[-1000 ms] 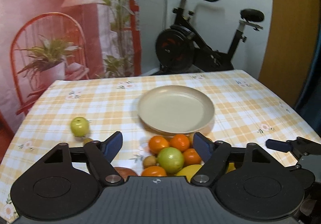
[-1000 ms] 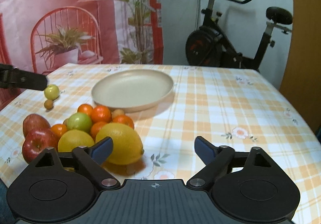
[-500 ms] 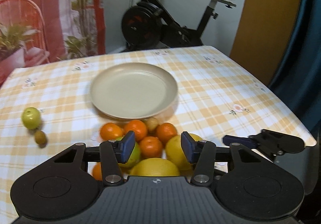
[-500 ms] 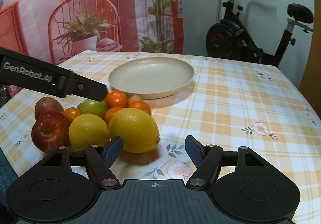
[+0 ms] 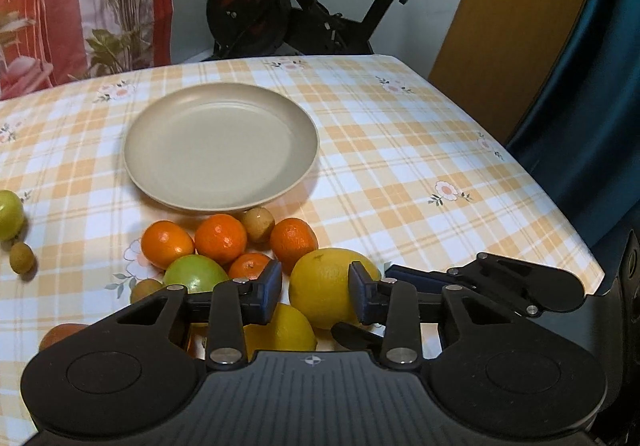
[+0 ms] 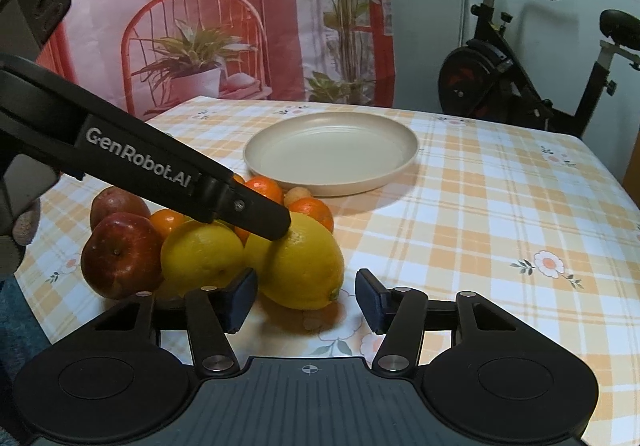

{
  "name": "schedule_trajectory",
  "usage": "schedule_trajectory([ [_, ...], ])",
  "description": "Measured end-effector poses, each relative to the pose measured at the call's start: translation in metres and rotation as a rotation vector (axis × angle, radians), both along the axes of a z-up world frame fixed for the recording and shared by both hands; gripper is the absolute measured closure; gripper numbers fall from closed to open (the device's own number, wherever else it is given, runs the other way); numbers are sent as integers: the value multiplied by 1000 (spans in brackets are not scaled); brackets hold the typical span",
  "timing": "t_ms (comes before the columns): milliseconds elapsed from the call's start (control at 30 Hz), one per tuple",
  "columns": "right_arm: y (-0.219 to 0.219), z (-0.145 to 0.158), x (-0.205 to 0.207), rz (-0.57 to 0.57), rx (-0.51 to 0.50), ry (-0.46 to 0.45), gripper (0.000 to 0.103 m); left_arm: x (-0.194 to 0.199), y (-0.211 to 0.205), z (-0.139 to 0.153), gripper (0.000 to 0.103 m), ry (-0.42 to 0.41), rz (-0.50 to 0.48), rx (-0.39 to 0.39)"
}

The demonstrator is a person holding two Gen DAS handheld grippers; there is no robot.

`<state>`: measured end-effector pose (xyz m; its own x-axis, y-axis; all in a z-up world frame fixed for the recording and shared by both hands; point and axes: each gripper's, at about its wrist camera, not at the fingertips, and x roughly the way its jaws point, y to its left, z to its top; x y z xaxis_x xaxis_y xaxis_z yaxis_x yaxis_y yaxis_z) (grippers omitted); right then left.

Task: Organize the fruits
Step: 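Close the left gripper around the yellow lemon and lift it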

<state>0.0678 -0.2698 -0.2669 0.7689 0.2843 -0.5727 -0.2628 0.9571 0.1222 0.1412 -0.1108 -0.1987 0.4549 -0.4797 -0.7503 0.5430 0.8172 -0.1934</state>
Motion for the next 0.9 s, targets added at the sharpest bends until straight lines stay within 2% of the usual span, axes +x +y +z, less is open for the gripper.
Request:
schedule_trajectory([
  [433,-1,-9,11,-7,31,36,53,14,-4,-7,64,67,-58,-62],
  [900,-6,-12,15,-26,85,32,53,14,-9,-10,61,50,-86,-53],
])
